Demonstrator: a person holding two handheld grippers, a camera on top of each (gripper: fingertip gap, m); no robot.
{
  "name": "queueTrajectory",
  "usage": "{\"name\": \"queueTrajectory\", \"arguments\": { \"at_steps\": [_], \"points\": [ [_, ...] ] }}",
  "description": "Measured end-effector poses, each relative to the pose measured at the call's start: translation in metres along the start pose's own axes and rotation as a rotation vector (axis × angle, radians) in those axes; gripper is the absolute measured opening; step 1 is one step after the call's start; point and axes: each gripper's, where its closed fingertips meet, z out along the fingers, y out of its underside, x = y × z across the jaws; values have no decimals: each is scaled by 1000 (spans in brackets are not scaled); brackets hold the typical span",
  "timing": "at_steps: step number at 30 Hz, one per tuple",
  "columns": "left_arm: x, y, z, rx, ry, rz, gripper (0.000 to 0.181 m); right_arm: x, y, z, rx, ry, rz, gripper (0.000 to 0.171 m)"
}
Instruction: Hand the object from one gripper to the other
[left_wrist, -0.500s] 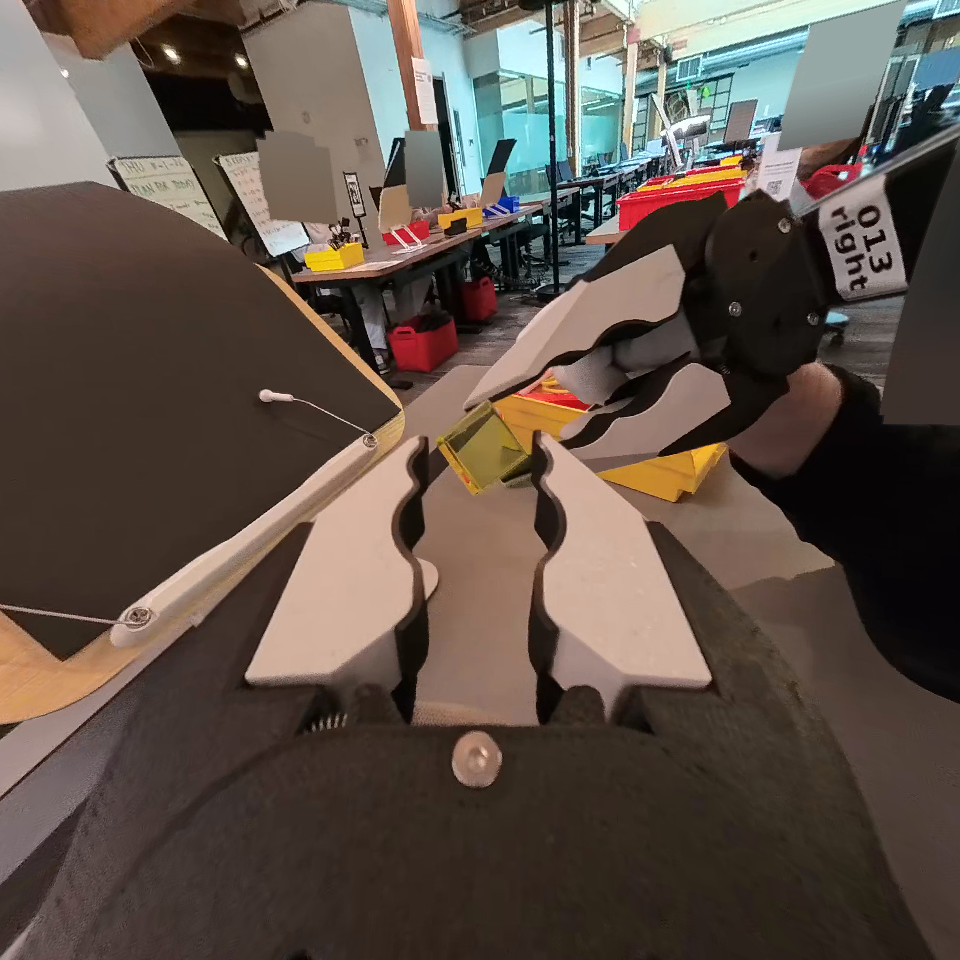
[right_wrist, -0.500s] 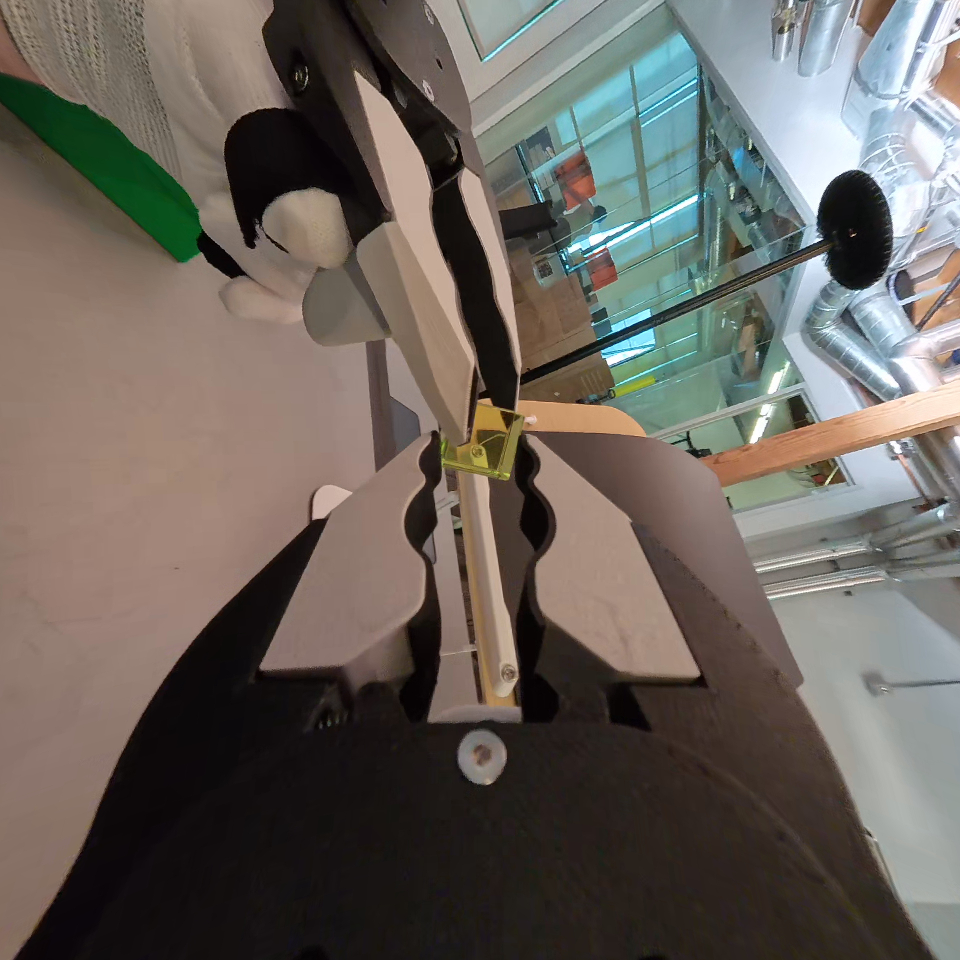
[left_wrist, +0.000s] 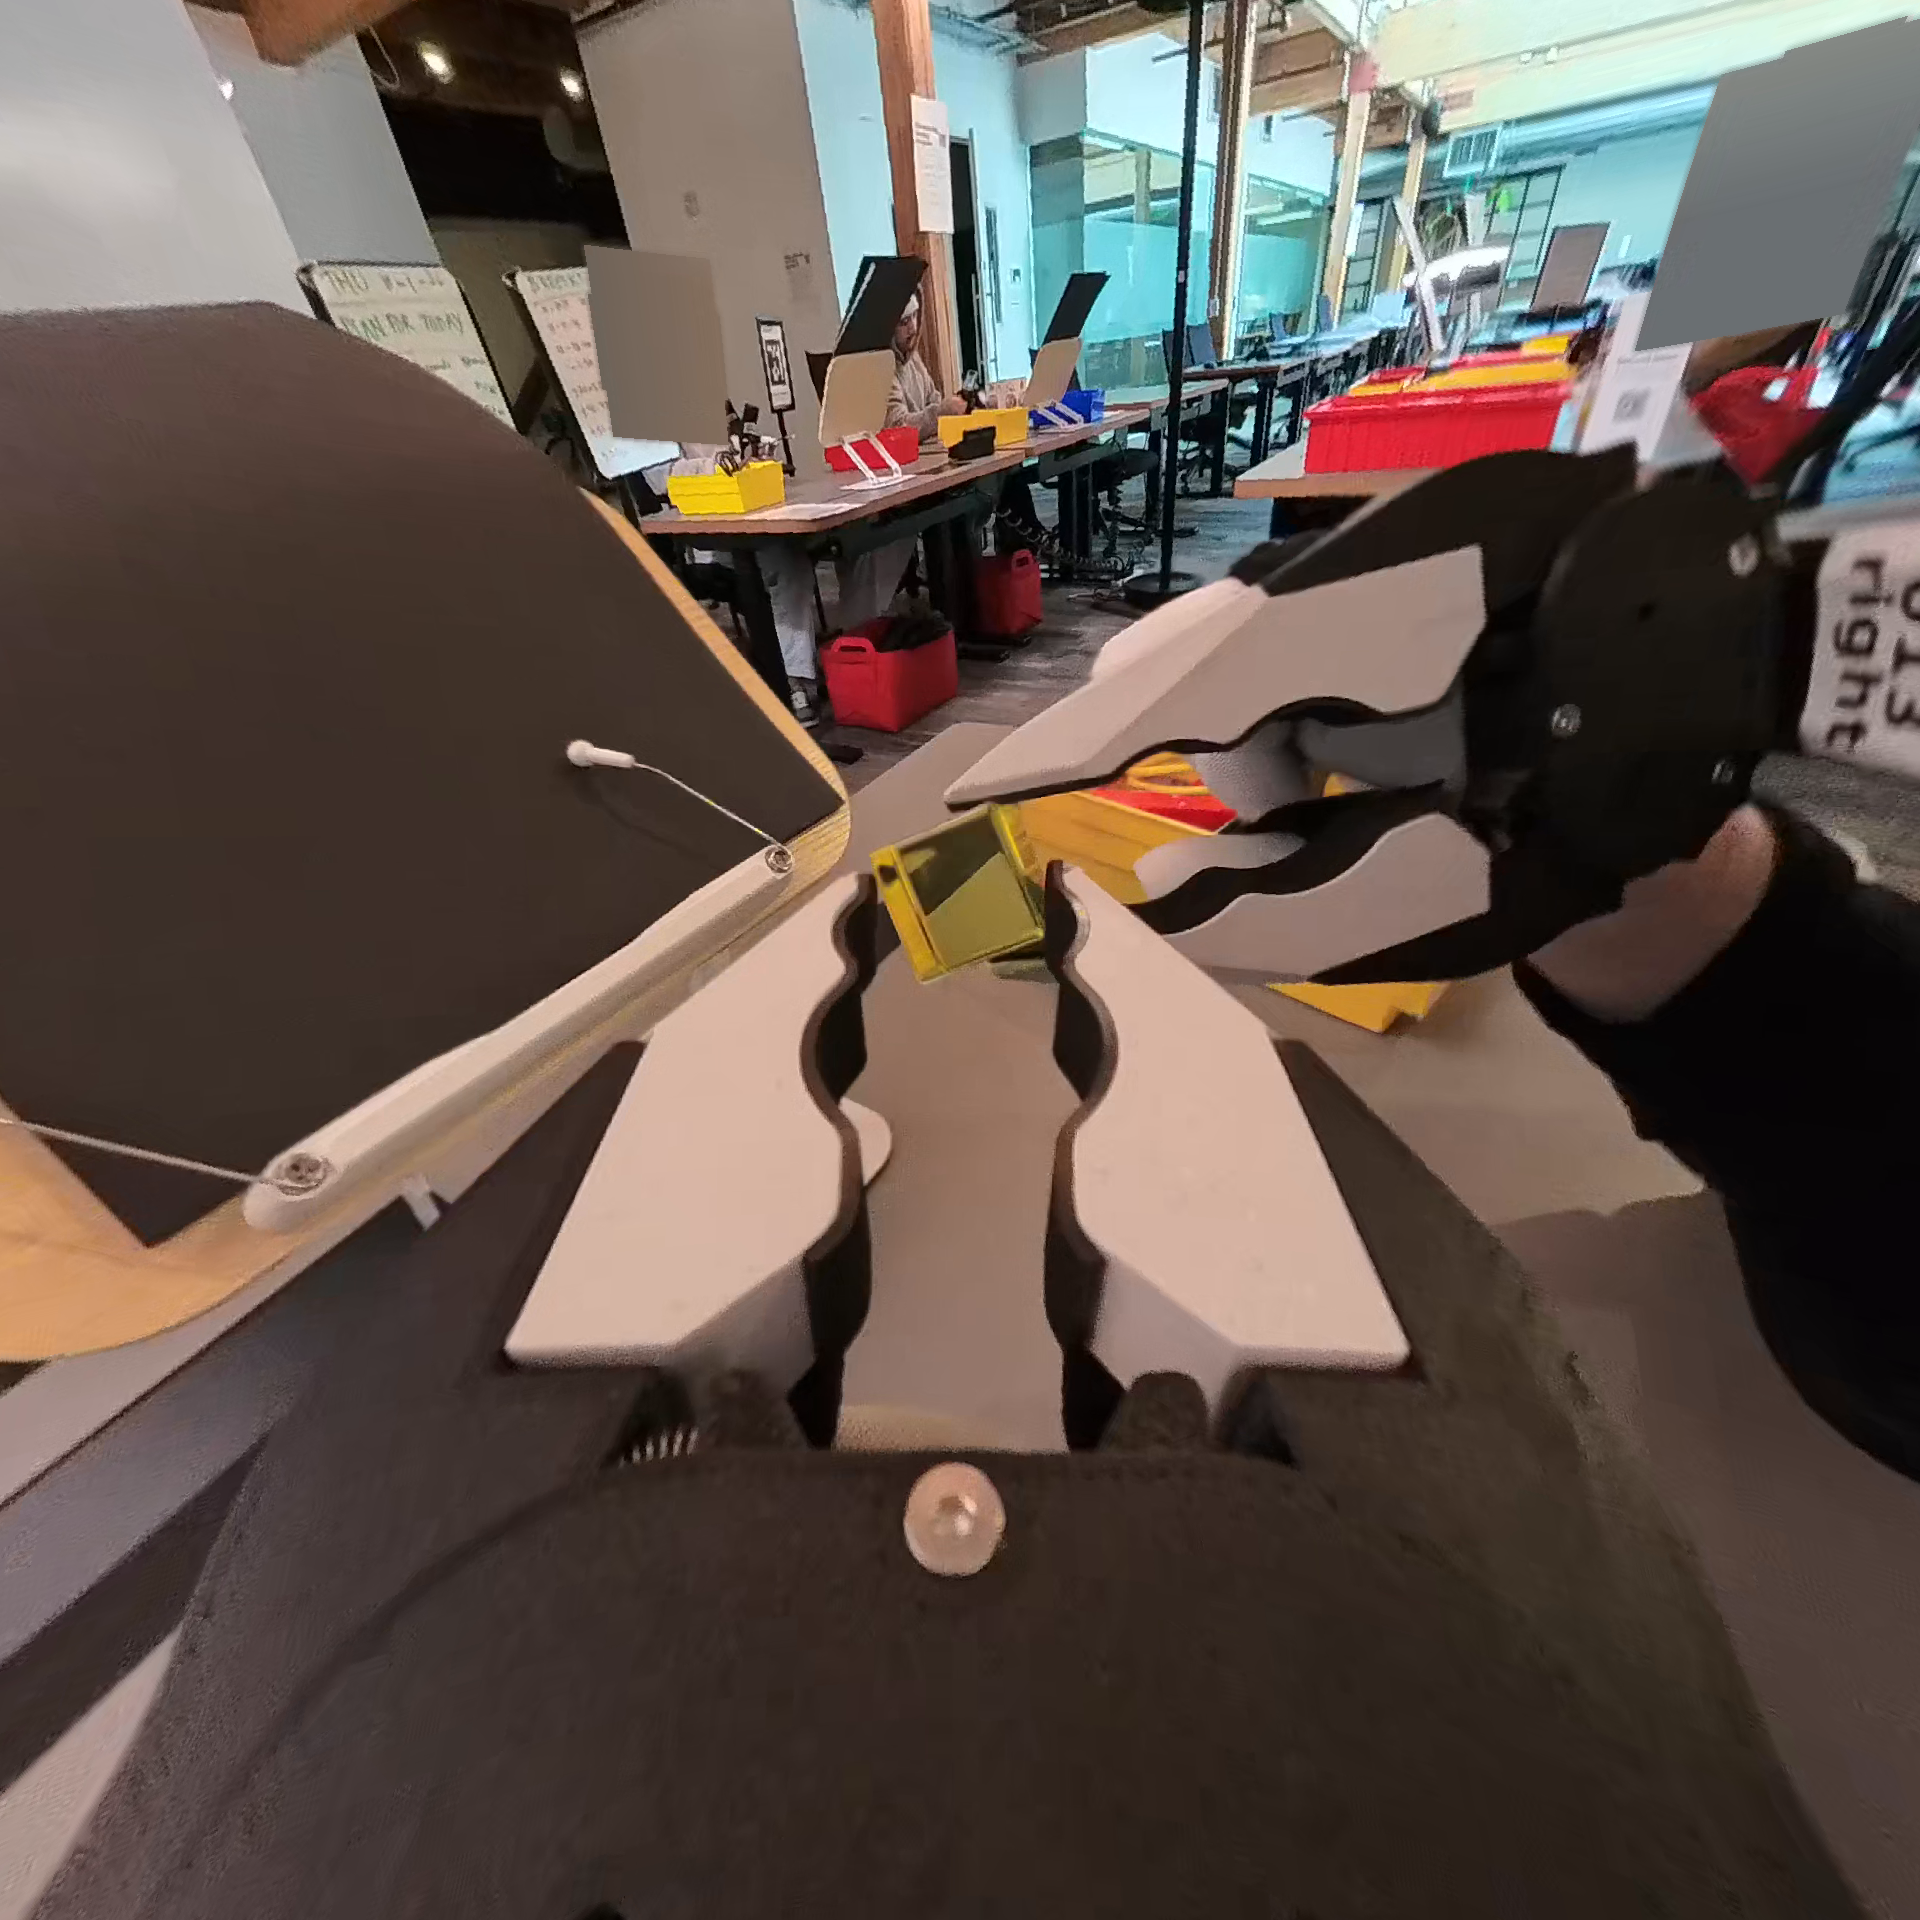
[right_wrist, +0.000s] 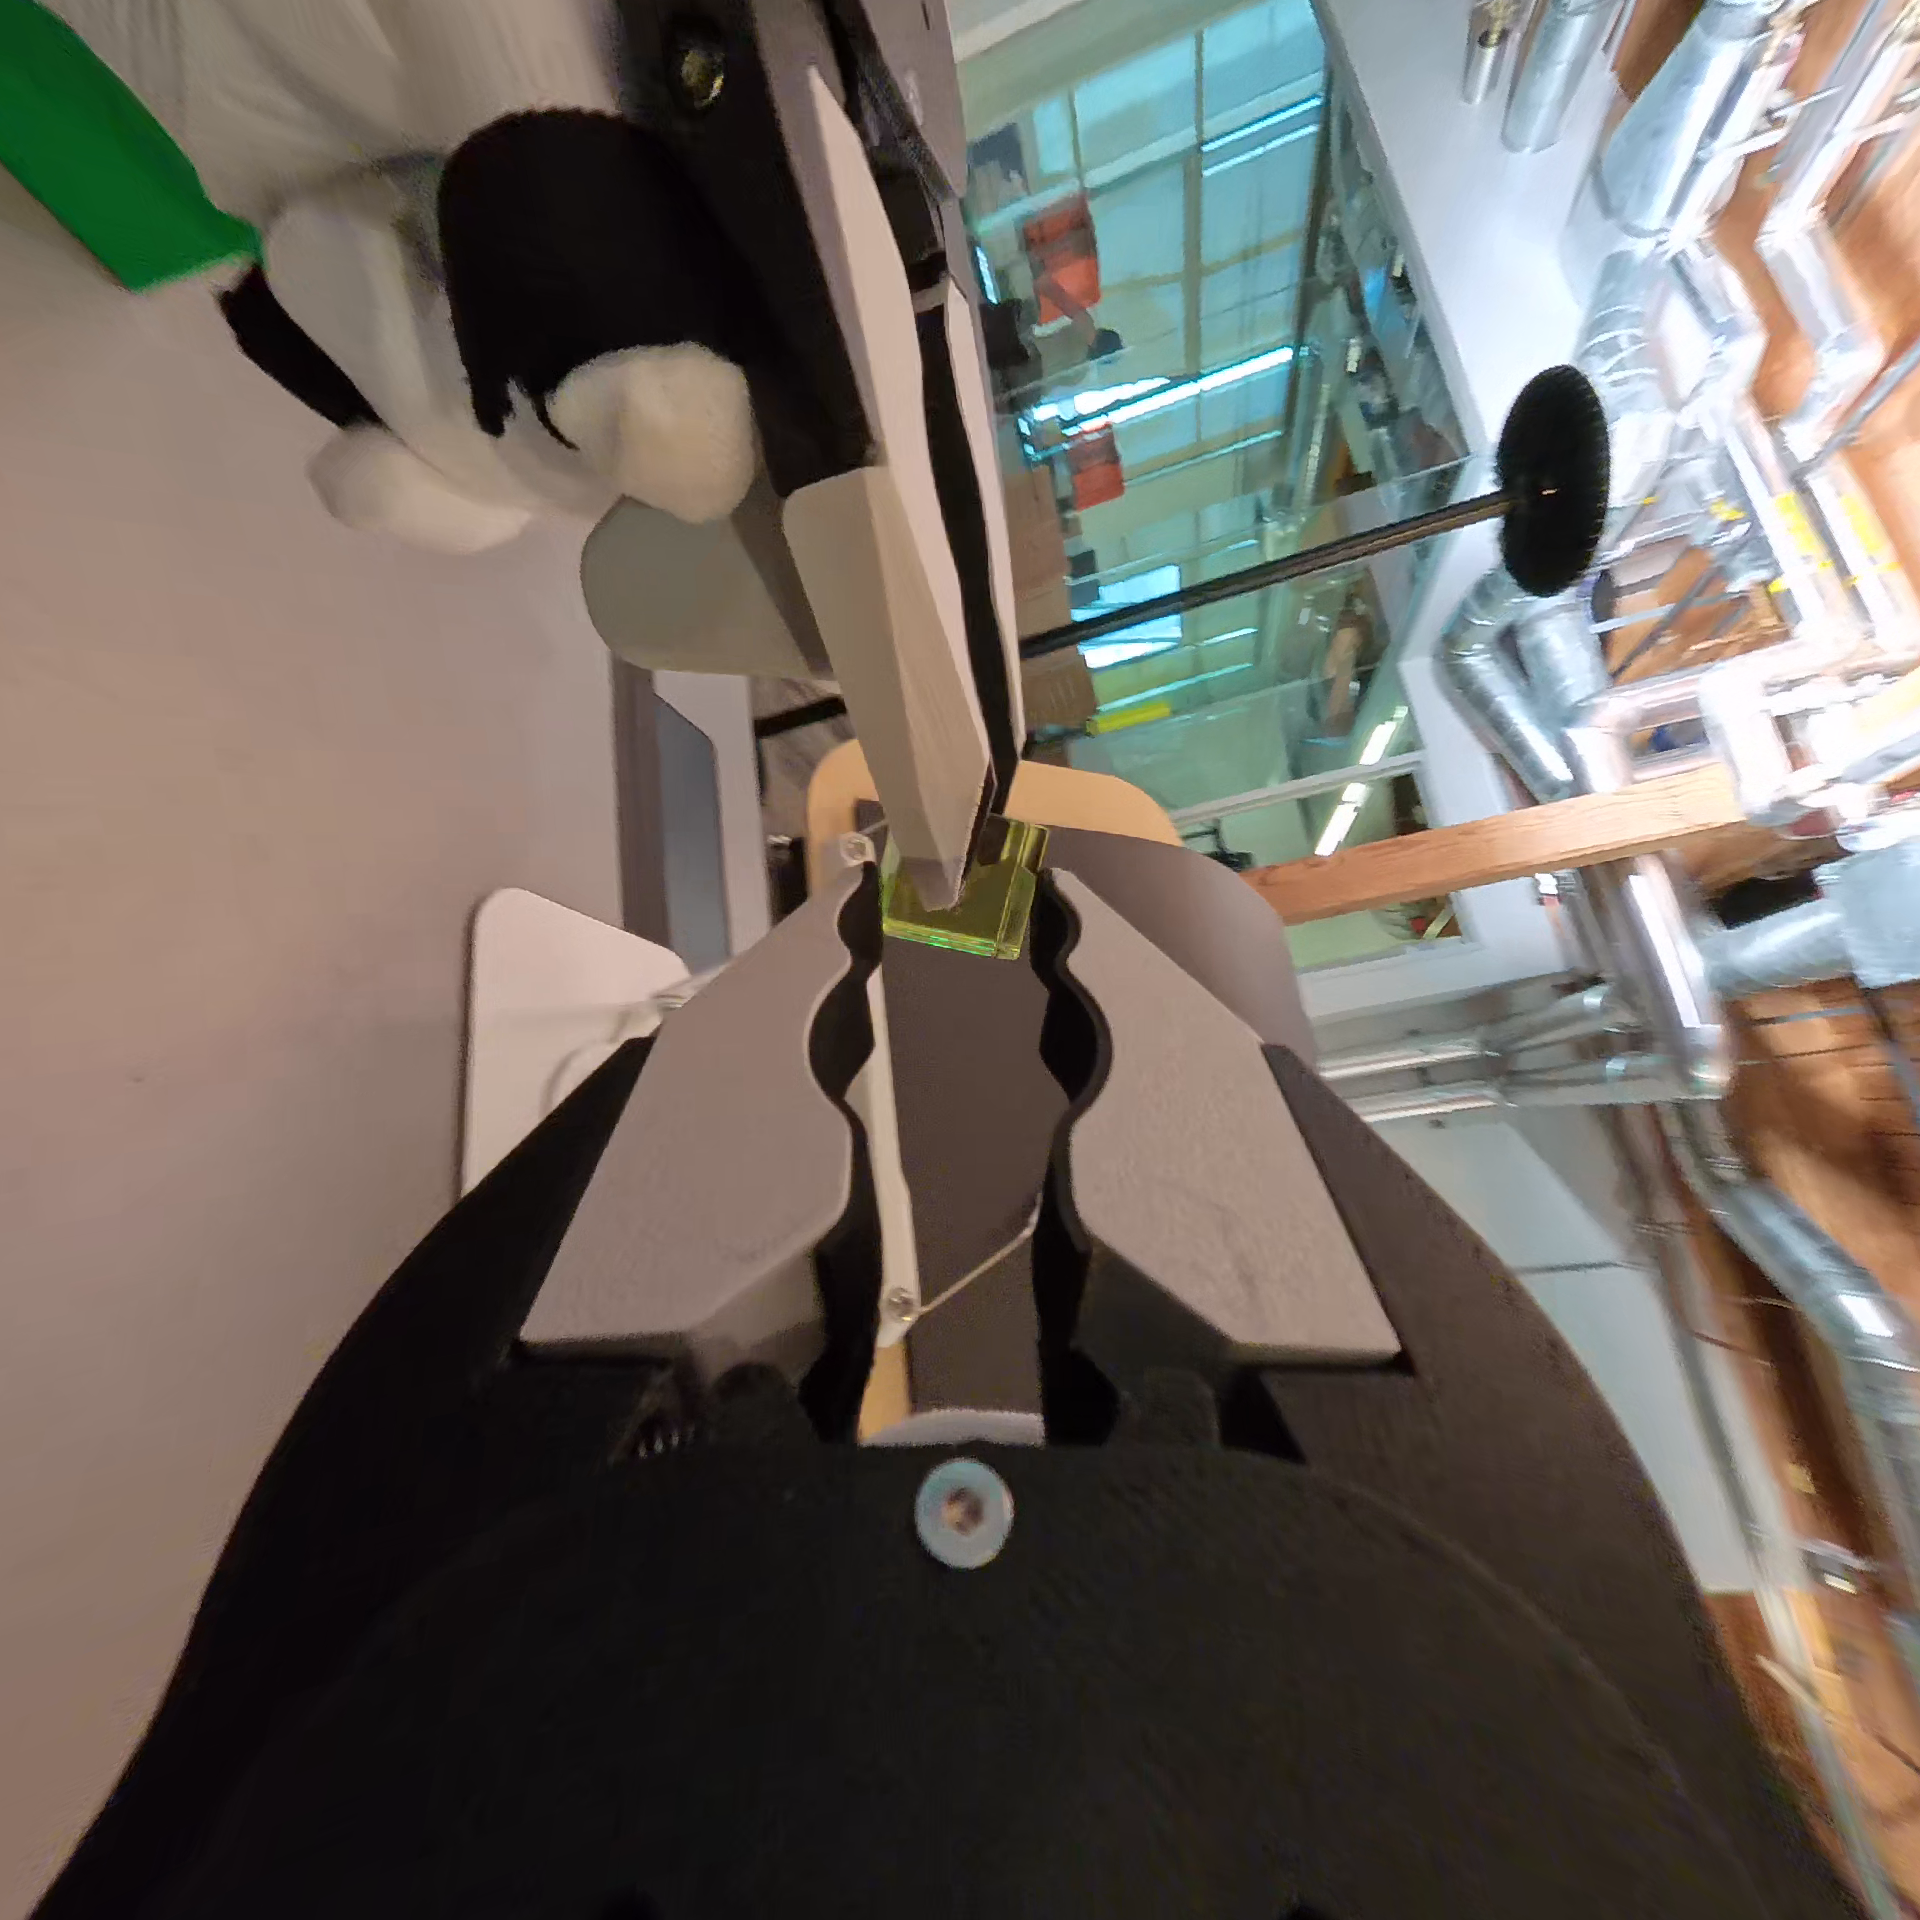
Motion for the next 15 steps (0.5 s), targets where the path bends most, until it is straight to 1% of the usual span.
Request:
{"name": "queueTrajectory", "arguments": {
  "at_steps": [6, 13, 15],
  "points": [
    [-5, -1, 0, 22, 17, -145, 25, 4, 0, 5, -41, 90, -117, 26],
    [-7, -2, 0, 48, 8, -141, 25, 7, -1, 7, -41, 129, -147, 26],
    [-7, -2, 0, 52, 8, -118, 25, 6, -4, 6, -14, 120, -127, 26]
  ]
}}
